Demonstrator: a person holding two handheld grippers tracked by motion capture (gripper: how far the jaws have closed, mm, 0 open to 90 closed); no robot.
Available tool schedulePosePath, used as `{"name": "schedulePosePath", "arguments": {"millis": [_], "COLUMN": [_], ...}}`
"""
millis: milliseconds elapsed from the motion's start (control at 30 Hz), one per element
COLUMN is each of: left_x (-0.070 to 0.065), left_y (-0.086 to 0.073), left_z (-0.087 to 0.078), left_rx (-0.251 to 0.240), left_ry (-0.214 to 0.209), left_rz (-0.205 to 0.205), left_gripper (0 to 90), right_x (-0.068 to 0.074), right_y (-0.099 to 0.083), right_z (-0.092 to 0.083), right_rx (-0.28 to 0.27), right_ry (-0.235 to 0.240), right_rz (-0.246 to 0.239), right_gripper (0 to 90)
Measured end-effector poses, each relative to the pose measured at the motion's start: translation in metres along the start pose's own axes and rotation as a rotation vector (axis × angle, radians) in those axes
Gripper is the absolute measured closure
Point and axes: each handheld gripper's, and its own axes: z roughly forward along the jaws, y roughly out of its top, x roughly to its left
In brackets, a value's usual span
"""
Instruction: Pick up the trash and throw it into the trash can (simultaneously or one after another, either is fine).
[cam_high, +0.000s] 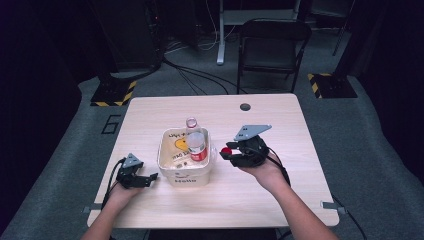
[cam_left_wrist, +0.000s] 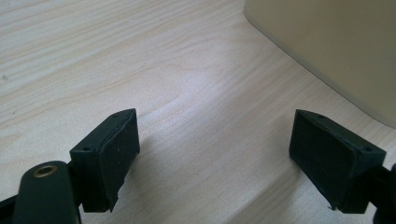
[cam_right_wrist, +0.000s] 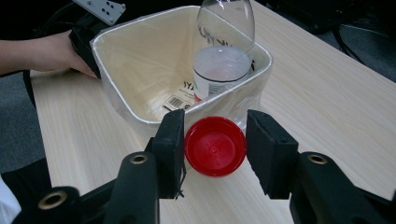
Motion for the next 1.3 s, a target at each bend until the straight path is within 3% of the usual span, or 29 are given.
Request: {"name": "schedulePosePath", "arguments": {"millis": [500,1300], "left_x": [0.0,0.0], "left_y": [0.0,0.0], "left_z": [0.0,0.0], "left_rx": [0.0,-0.002], "left_ry": [0.0,-0.001], "left_rz": [-0.001,-0.003], "left_gripper": [16.0,15.9], "right_x": [0.008,0.023], "right_y": [0.018,0.031], "right_z": [0.013,0.046], "right_rx": [0.002,0.016], "right_ry": [0.024,0.065], "right_rz": [-0.046,-0.094], "right_gripper": [57.1,57.0]}}
